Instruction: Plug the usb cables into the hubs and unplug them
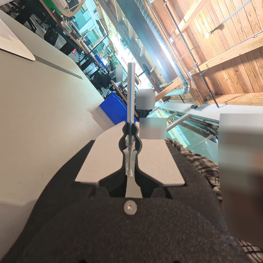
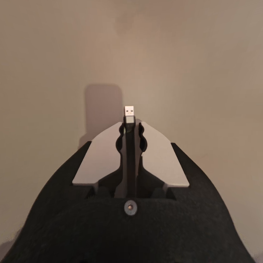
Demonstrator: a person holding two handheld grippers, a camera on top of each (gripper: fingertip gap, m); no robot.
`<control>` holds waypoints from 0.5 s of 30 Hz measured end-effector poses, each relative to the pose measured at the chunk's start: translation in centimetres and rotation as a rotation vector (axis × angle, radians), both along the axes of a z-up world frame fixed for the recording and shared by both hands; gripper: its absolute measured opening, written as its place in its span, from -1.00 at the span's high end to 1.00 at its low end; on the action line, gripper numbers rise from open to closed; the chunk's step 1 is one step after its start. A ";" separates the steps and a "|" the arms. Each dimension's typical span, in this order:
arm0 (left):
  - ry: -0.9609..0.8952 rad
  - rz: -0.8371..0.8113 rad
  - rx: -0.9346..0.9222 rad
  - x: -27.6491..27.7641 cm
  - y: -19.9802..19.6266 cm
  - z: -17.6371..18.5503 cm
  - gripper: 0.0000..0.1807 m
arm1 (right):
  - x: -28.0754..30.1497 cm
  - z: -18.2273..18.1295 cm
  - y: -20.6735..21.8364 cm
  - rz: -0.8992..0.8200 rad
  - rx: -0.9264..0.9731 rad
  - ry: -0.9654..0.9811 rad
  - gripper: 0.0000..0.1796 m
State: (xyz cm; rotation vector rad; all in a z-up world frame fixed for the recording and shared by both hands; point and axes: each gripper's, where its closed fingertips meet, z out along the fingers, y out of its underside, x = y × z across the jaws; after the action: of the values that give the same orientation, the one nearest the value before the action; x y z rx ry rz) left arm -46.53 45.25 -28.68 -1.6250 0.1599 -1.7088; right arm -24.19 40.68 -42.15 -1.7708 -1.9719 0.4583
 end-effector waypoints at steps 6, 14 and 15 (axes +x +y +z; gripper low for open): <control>0.054 -0.032 -0.076 1.1 -0.2 -1.5 0.93 | 0.0 0.0 0.3 -0.034 -0.002 0.079 0.86; 0.046 -0.159 -0.189 4.8 -1.5 -2.8 0.93 | -5.3 5.3 4.0 -0.150 0.040 0.357 0.86; 0.037 -0.171 -0.198 5.0 -1.6 -2.9 0.93 | -6.2 6.0 4.4 -0.149 0.046 0.383 0.86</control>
State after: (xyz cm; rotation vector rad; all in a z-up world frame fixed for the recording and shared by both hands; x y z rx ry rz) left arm -41.52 43.65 -31.57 -1.8331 0.1553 -1.8741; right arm -30.43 45.12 -36.16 -1.6434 -1.5637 0.6426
